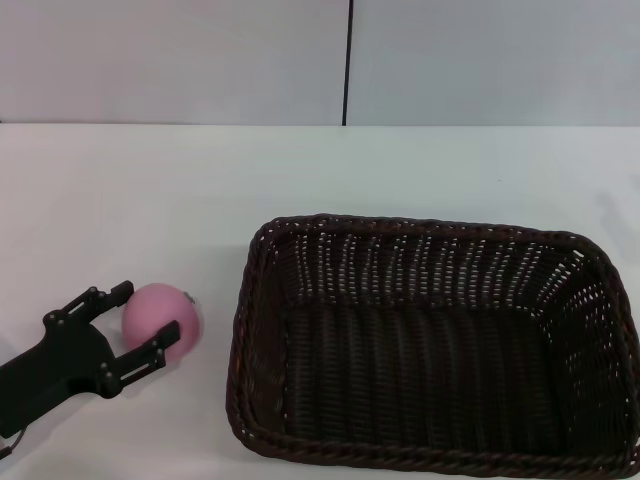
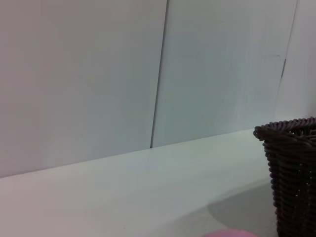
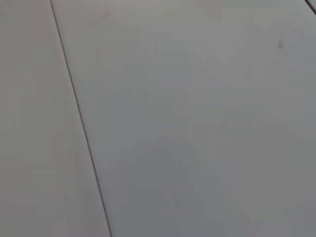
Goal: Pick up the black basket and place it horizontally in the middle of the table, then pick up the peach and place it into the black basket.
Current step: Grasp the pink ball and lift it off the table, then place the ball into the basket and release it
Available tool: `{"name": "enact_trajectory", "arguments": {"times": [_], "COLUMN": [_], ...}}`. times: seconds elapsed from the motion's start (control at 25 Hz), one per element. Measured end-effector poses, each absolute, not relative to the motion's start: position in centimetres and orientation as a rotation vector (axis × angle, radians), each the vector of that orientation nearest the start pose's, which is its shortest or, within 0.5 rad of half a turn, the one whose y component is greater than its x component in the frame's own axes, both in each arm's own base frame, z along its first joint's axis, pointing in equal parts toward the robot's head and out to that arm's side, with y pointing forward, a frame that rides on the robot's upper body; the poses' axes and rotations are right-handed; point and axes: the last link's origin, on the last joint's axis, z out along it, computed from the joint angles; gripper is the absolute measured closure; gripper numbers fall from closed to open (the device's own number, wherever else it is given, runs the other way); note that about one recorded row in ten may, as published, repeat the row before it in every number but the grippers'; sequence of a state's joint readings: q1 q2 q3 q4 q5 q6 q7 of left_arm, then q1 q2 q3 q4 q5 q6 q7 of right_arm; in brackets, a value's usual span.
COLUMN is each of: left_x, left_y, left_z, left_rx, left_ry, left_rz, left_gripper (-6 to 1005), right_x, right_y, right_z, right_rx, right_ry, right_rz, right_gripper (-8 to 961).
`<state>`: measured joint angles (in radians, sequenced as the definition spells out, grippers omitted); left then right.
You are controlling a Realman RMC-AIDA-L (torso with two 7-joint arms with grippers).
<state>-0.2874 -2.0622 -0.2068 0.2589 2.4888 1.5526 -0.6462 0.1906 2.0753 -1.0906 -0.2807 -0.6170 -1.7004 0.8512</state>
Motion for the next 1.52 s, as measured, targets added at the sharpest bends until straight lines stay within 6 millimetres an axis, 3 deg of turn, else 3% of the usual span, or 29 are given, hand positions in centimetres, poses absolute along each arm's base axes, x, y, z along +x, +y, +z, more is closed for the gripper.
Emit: {"name": "enact_trajectory", "arguments": {"times": [0.36,0.6,0.68,0.92,1.08,1.24,1.4,1.52], "left_x": [-36.9,-36.5,-36.2,-35.3,-33.9,-31.9,-29.0,-28.1], "left_y": [20.6,20.5,20.5,20.5,20.7,21.4,22.0,22.1], "left_z": [-2.3,-2.1,-1.5,1.4,2.3,1.6,-1.0,-1.8], "left_rx": [-2.329,-2.316,-2.273,-2.113,-2.116,-2.190,-2.329,-2.354], "left_ry": [-0.548,-0.536,-0.530,-0.478,-0.421,-0.355,-0.299,-0.261], "left_rz": [-0.688,-0.729,-0.776,-0.955,-1.073,-1.175,-1.303,-1.332], "left_gripper": [223,435,596,654,672,690,712,732], "right_x": [32.2,32.4,32.4,32.5,32.4,32.1,32.2,32.2], "right_y": [24.5,24.4,24.4,24.3,24.2,24.2,24.0,24.0], "right_z": [4.6,4.7,4.8,4.9,4.9,5.2,5.5,5.5], "right_rx": [-1.626,-1.611,-1.608,-1.598,-1.599,-1.601,-1.581,-1.578], "right_ry": [0.551,0.557,0.556,0.553,0.548,0.523,0.508,0.509], "right_rz": [1.375,1.375,1.375,1.376,1.379,1.402,1.408,1.408], "right_gripper": [300,301,301,300,300,301,301,301]}}
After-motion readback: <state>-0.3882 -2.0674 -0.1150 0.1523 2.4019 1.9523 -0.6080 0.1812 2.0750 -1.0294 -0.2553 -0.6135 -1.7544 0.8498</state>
